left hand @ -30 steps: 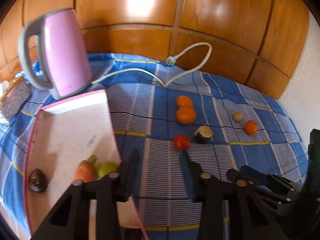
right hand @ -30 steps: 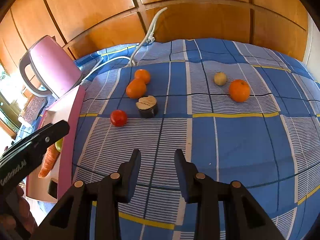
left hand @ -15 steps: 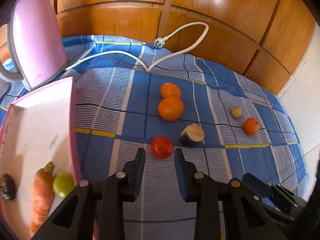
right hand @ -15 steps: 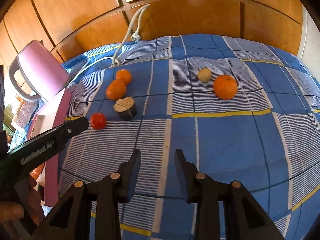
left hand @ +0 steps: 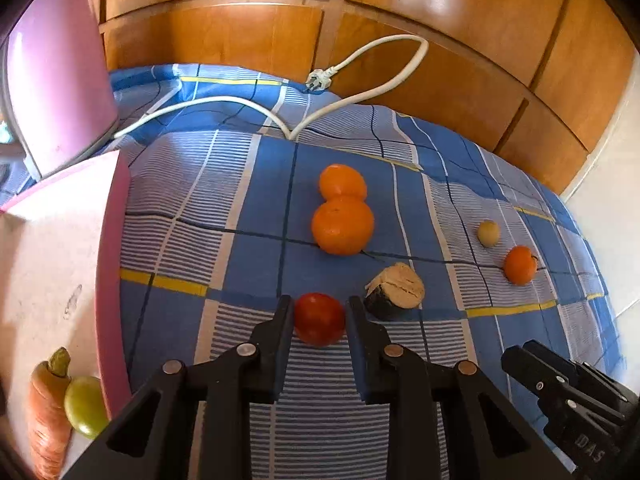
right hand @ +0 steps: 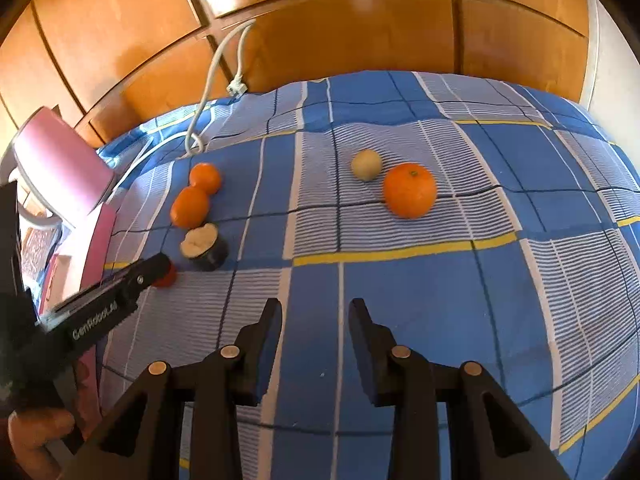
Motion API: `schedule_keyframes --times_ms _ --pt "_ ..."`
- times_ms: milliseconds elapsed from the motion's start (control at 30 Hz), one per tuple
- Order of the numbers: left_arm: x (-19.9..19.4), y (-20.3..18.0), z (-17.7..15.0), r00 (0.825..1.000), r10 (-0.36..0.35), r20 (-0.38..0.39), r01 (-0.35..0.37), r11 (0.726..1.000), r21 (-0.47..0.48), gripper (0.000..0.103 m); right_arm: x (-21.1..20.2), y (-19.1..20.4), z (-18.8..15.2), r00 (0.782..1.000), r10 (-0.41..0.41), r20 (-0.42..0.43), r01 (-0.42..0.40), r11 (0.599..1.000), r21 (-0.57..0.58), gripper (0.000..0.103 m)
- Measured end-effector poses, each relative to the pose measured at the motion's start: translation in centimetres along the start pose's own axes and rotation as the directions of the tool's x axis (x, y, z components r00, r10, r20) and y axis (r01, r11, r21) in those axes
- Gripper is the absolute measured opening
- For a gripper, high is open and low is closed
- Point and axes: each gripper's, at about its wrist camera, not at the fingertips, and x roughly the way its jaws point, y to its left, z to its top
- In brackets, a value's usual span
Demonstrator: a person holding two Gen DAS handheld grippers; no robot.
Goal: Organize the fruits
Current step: 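Grasp the red tomato with the left tool while the right tool grasps a tangerine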
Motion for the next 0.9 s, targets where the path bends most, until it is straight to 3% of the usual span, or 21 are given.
schedule_keyframes --times_ms 67,200,500,800,900 --pt "0.8 0.3 -0.1 0.999 0.002 -0.039 -0.003 1.0 -0.026 0.028 0.1 0.0 0.3 1.0 0.007 0.004 -0.007 1.0 -0.005 0.035" --pt "0.8 0.0 -0.5 1.0 0.023 -0.013 -0.023 1.0 0.007 0.026 0.2 0.5 0.7 0.998 0.056 0.011 -0.055 0.998 -0.036 0.035" --pt "0.4 0.5 -0.8 1.0 0.021 0.012 -0.021 1.0 -0.013 0.025 1.3 1.8 1.8 0.992 0.13 -0.008 -0.13 0.99 -0.059 0.035" --pt "-1.7 2.1 -0.9 0.998 0.048 0.047 -0.044 0.996 -0.074 0.025 2.9 5.7 5.1 0.966 0.256 -0.034 -0.258 0.96 -0.107 0.035" --pt "-2.3 2.4 -0.8 0.996 0.066 0.056 -0.062 0.995 -0.075 0.025 4.1 7.4 5.9 0.965 0.259 -0.049 -0.263 0.955 -0.14 0.036"
